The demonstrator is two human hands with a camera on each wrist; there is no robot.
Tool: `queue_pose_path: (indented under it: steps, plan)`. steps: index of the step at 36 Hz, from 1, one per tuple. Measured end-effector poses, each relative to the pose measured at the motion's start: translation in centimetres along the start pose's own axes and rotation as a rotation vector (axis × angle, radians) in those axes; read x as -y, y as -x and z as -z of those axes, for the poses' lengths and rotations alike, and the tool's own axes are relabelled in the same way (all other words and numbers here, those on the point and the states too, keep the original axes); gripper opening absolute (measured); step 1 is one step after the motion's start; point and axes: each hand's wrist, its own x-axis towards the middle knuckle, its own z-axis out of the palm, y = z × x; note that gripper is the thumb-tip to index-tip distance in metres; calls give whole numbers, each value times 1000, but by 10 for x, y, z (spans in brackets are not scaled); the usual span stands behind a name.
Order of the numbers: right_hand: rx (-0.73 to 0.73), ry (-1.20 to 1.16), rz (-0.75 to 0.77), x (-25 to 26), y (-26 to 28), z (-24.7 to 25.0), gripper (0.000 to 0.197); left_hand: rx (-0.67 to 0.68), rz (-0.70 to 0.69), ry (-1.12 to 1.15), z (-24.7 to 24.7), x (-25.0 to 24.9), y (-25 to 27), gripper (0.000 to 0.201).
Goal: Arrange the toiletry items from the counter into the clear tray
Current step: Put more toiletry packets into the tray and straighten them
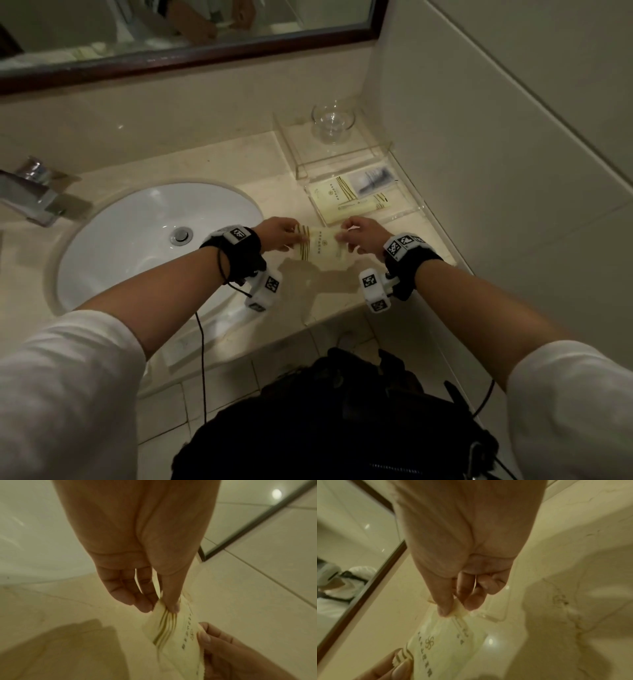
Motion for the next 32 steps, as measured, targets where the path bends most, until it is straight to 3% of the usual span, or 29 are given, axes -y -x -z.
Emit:
queue_pose_path:
  steps: [3, 9, 13, 22, 26, 32]
  plan:
    - [-81, -108, -37, 7, -7, 7, 15, -92, -19, 68, 1, -8, -6, 24]
    - [-40, -258, -72, 20, -12, 24, 9, -221, -75, 30, -3, -23, -18, 17]
    - [-50, -287, -53, 20, -20, 32, 16, -289, -57, 105, -8, -28, -27, 18]
    - [-114, -164, -20, 17, -42, 49, 23, -358, -10, 136, -16, -42, -48, 20]
    - [-142, -65, 19, 19, -55, 55, 12, -406, 12, 33, -13, -49, -57, 14]
    - [-133, 234, 114, 23, -79, 66, 12, -433, 43, -111, -8, -61, -72, 18]
